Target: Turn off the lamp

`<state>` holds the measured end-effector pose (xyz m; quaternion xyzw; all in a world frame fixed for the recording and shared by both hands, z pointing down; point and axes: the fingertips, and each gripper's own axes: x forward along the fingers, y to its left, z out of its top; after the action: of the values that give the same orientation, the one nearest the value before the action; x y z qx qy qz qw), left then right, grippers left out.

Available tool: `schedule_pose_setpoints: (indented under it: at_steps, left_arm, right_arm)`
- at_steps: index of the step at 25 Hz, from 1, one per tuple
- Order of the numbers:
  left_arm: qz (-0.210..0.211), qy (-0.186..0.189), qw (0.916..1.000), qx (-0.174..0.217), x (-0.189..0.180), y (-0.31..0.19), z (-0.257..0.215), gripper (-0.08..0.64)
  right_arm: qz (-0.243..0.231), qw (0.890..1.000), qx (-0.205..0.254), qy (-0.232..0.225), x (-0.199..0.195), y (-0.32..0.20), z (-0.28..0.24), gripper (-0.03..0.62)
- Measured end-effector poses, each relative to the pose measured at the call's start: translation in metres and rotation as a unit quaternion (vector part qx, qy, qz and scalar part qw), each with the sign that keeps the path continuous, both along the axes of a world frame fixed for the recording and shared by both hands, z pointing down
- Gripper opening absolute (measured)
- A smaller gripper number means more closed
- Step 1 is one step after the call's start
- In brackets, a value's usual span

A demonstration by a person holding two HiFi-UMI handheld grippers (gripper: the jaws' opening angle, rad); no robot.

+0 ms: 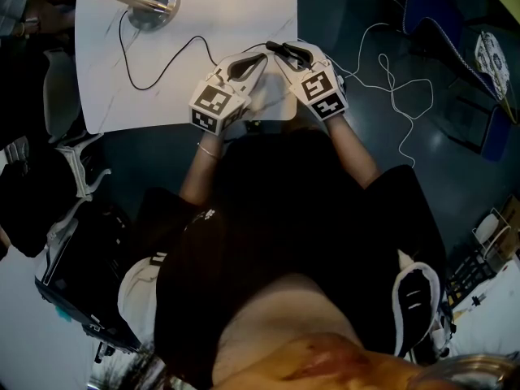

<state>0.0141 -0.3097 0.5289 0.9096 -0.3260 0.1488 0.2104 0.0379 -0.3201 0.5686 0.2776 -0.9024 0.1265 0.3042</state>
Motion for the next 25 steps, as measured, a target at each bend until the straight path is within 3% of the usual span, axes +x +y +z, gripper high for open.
schedule_pose_setpoints:
  at_steps: [25]
  left_arm:
    - [0.007,-0.001,1.0,-0.007,-0.0007,0.0,0.0009,0.008]
  right_arm:
    - [0.006,1.0,-0.006,-0.002,0.0016,0.0041,0.0014,0.089]
